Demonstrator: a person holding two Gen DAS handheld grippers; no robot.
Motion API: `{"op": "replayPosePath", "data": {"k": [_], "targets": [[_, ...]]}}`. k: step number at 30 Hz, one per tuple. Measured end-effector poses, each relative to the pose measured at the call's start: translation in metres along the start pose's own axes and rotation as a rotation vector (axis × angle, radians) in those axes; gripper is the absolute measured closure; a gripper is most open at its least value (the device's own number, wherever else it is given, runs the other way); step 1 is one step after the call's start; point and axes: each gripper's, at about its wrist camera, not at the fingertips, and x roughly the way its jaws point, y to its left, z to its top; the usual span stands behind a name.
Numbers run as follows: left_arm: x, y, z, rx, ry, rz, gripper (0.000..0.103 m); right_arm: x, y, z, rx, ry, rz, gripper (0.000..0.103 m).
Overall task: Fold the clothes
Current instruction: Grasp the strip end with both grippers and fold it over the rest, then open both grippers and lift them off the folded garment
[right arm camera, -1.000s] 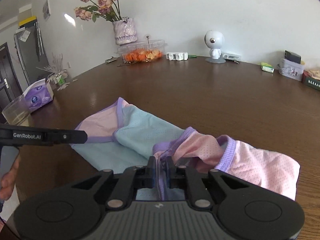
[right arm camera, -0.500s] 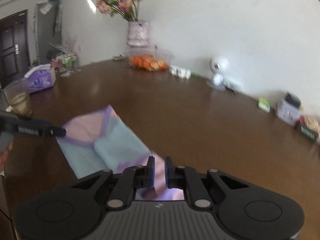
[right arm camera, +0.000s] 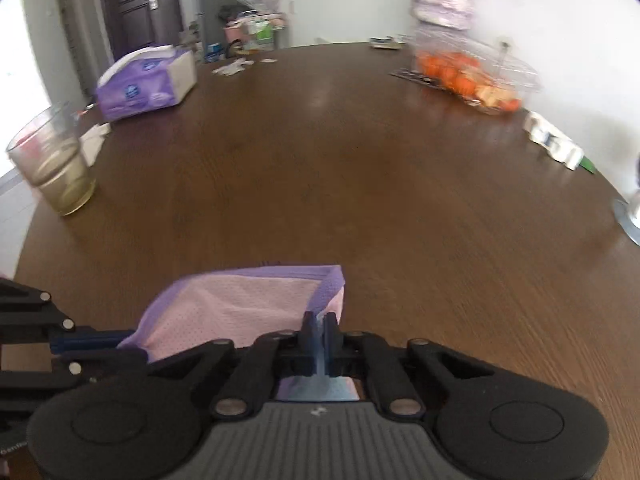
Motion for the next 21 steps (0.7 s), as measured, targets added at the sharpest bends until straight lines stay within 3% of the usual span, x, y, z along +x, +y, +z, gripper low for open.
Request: {"op": "replayPosePath", "data": {"k": [2, 6, 12, 17, 21], "targets": [[0.019, 0.001, 0.02, -0.016, 0.007, -0.046, 0.099, -0.003, -0.015, -0.006, 0.052, -0.002, -0.085, 0.103], [0.066, -0.016, 0.07, 0.046, 0.012, -0.135, 0.099, -0.018, -0.068, -0.025, 0.254, -0.016, -0.225, 0.103], [0.127, -0.065, 0.134, 0.073, 0.047, -0.296, 0.099, -0.058, -0.146, -0.069, 0.5, -0.065, -0.388, 0.103], [0.16, -0.141, 0.168, 0.181, 0.016, -0.359, 0.099, -0.087, -0.196, -0.105, 0.606, -0.087, -0.487, 0.103], [0.19, -0.186, 0.184, 0.235, 0.005, -0.344, 0.098, -0.099, -0.233, -0.129, 0.653, -0.084, -0.549, 0.103]]}}
